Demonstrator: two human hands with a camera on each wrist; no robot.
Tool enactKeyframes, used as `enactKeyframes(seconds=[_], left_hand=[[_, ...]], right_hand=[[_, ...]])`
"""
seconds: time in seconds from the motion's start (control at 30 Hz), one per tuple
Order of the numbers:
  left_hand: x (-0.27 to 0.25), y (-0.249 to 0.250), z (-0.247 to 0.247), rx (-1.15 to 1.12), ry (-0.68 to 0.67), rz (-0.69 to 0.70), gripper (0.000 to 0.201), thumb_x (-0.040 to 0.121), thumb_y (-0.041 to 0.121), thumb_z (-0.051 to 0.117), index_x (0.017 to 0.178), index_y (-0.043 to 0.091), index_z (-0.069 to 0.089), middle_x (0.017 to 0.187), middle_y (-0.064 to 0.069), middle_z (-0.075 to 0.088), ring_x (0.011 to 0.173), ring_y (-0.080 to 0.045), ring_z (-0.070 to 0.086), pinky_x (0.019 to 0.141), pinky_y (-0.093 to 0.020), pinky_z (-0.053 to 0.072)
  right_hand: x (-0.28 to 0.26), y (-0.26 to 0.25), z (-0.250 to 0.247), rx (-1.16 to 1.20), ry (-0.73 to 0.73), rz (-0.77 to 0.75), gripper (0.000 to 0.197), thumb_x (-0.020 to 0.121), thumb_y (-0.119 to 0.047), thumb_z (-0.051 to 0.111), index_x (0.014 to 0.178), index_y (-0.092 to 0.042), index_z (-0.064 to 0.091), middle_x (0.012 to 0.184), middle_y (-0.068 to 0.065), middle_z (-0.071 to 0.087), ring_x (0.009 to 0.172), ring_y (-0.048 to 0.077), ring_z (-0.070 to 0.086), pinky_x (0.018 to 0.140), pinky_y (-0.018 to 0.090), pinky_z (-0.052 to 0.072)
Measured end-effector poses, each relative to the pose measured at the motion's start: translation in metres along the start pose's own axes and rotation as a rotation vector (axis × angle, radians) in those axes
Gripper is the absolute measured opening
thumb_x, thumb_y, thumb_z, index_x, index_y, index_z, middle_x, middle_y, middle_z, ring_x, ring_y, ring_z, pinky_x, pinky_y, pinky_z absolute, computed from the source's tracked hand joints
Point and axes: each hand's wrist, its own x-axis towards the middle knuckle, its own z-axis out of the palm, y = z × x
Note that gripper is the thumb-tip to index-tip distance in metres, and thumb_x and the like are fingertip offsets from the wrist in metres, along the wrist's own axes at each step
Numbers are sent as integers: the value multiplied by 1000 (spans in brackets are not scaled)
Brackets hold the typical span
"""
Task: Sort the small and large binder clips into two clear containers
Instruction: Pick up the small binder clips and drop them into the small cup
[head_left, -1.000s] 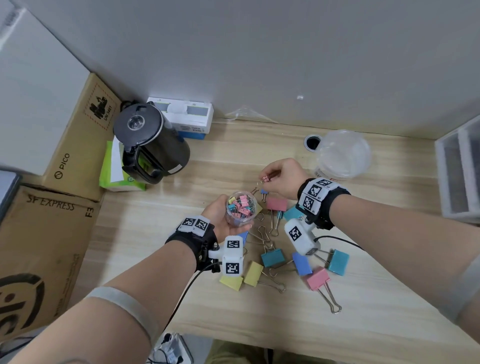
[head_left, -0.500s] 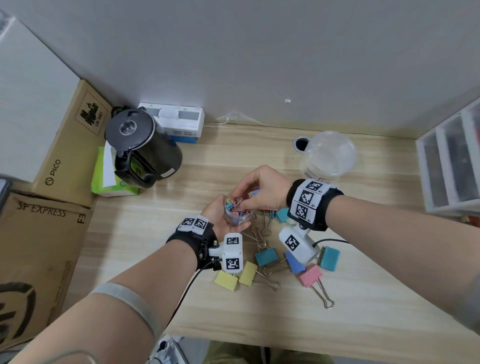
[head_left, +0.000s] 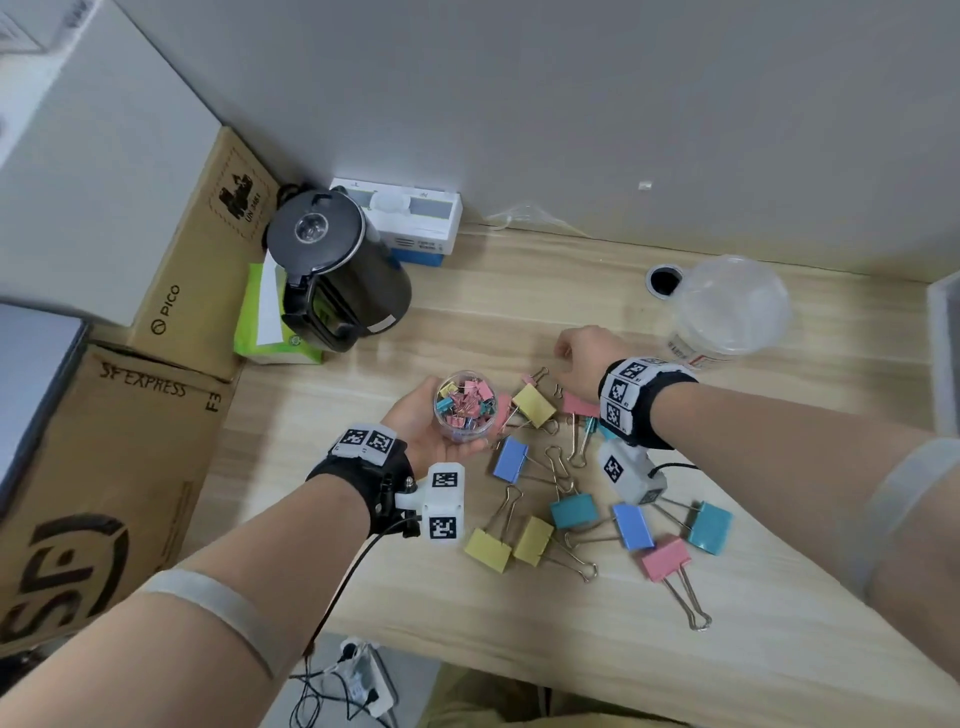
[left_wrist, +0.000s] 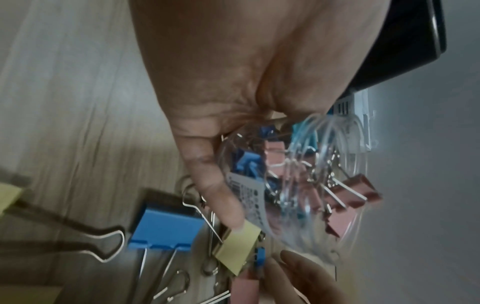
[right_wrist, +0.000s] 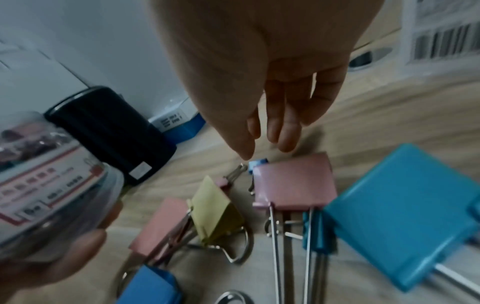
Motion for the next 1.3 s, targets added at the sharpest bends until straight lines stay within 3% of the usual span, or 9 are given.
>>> enactKeyframes(seconds=[0.13,0.3,0.5,0.6,0.73,0.93,1.07,1.2,1.3], left_hand=[[4,-2,-17,20,20,-9,38,95,32,49,112,3,66,93,-18,75,76,-30,74,57,-35,62],[7,-5,-19,4,28,-14,39,94,33,50,114,5,68,97,-19,74,78,-30,72,56,-36,62],[9,-5,-11,-11,4,-3,36,95,31,50,108,2,68,92,-20,74,74,-30,71,55,-36,62],[8,-3,-6,-3,-21,-15,38,97,32,47,103,1,69,91,-20,75,72,-30,74,56,-35,62],[4,-2,-1,22,-48,-28,41,99,33,43,101,2,70,92,-20,76,74,-29,75,57,-33,61],[2,-3,3,36,-34,-30,43,100,34,42,110,1,68,98,-22,75,77,-30,74,55,-33,62],[0,-7,4,39,-30,-33,44,100,35,44,112,0,68,98,-22,74,76,-30,74,58,-34,62],[-1,-10,3,35,-31,-24,45,101,35,43,112,-1,67,94,-22,74,74,-29,75,56,-33,62],[-1,-11,7,42,-9,-14,44,101,34,42,115,0,66,93,-22,74,75,-31,74,54,-34,62]], right_hand=[[7,-11,15,-8,-4,-79,39,81,-26,68,119,-23,59,117,6,48,95,30,58,85,40,53],[17,-22,21,-26,-14,-209,32,85,-24,70,117,-26,65,105,0,42,106,27,50,91,36,47],[19,-24,17,2,-74,-304,18,87,-13,70,104,-9,73,112,12,52,104,28,56,86,27,42],[20,-24,13,13,-64,-292,15,84,-7,68,98,-6,73,108,11,56,99,27,58,83,26,44],[18,-23,7,14,-34,-227,9,77,-8,69,86,-7,71,99,9,60,91,27,60,80,36,51],[13,-21,5,14,-18,-191,10,74,-7,62,74,-16,62,91,7,59,87,27,58,76,33,50],[13,-22,6,11,-14,-178,9,77,-5,63,77,-14,65,89,4,57,82,22,53,69,27,40],[11,-21,5,183,65,-169,11,73,-9,71,70,-18,64,81,-2,60,78,21,60,66,26,44],[4,-24,-7,399,112,-195,17,73,-14,81,69,-17,65,71,-5,63,64,7,56,61,19,43]])
